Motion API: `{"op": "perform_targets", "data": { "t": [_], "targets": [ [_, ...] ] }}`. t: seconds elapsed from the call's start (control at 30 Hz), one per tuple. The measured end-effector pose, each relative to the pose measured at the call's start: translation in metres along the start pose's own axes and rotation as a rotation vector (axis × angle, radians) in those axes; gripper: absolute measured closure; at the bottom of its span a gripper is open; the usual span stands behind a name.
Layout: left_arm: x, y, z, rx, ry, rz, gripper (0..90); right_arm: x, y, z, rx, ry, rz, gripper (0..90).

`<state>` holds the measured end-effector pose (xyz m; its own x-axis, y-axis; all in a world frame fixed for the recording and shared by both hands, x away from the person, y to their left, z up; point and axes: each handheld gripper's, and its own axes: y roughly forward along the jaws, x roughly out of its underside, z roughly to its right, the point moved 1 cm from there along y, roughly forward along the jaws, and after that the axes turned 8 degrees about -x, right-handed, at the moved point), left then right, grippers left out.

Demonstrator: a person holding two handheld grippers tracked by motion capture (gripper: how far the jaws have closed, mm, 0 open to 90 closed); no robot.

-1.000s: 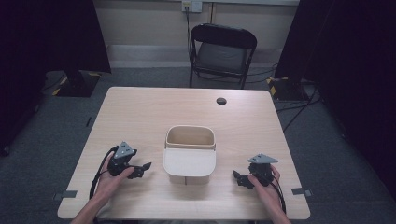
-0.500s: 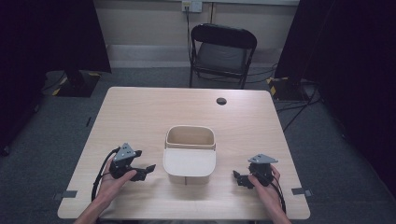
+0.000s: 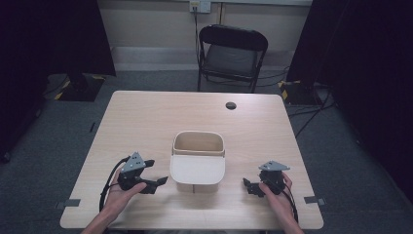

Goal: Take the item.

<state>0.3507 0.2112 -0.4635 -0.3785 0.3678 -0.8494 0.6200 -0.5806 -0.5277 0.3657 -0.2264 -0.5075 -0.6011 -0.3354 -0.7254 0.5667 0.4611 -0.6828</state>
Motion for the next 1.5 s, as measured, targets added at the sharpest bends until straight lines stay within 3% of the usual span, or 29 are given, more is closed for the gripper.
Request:
{"op": "perform_targets", "data": {
  "t": [0.27, 0.33, 0.47, 1.5],
  "targets": [
    [-0.005, -0.002, 0.012, 0.049, 0.024, 0.015, 16.4, 0.0, 0.0, 0.0, 0.0, -0.001, 0.001, 8.9],
    [-0.007, -0.002, 0.014, 0.08, 0.01, 0.035, 16.5, 0.0, 0.0, 0.0, 0.0, -0.001, 0.0, 8.9],
    [-0.01, -0.002, 0.019, 0.1, 0.019, 0.048, 17.0, 0.0, 0.0, 0.0, 0.0, -0.001, 0.0, 8.9],
    [-0.02, 0.009, 0.032, 0.138, 0.067, 0.072, 25.6, 0.0, 0.0, 0.0, 0.0, -0.001, 0.001, 8.8]
  ]
}}
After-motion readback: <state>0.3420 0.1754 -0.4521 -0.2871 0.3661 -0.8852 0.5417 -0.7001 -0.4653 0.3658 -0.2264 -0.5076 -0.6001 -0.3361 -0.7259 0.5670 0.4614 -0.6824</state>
